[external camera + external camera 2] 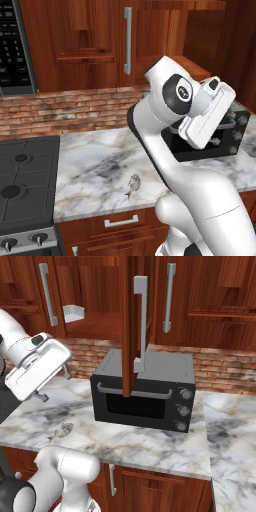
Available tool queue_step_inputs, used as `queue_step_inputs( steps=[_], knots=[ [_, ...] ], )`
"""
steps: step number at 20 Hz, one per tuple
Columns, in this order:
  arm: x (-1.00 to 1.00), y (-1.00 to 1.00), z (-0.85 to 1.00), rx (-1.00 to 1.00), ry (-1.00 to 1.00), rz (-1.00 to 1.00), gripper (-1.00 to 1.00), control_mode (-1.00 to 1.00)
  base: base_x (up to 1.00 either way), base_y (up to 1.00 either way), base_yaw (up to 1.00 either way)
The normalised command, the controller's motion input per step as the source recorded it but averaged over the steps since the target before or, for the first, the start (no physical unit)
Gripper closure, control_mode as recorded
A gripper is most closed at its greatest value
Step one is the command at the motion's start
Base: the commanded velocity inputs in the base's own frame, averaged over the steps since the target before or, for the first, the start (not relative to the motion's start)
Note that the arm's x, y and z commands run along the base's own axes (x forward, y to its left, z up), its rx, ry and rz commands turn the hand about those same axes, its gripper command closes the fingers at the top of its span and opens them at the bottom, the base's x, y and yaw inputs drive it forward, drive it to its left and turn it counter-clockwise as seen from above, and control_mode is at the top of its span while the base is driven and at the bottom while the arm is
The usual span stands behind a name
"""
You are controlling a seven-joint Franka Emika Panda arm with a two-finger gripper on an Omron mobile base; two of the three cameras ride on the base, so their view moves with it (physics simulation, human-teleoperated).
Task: Retrieve the tupperware from the cabinet, then place the raw meat into the tupperware to avoid contamination.
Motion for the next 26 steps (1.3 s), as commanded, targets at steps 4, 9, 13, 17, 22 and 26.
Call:
queue_step_inputs(
  steps=[4,9,13,17,22,26],
  knots=[
    [0.02,0.33,0.01,0.25,-0.32,-0.22,-1.0,-1.0,0.0,0.0,0.0],
    [0.08,0.24,-0.02,0.28,-0.36,-0.23,-1.0,-1.0,0.0,0.0,0.0],
    [0.51,0.0,-0.16,0.31,-0.25,-0.22,-1.0,-1.0,0.0,0.0,0.0],
    [0.58,0.1,-0.06,0.24,-0.27,-0.23,-1.0,-1.0,0.0,0.0,0.0],
    [0.11,0.15,-0.03,0.13,-0.38,-0.11,-1.0,-1.0,0.0,0.0,0.0],
    [0.11,0.45,0.09,0.02,-0.48,-0.09,-1.0,-1.0,0.0,0.0,0.0]
  ],
)
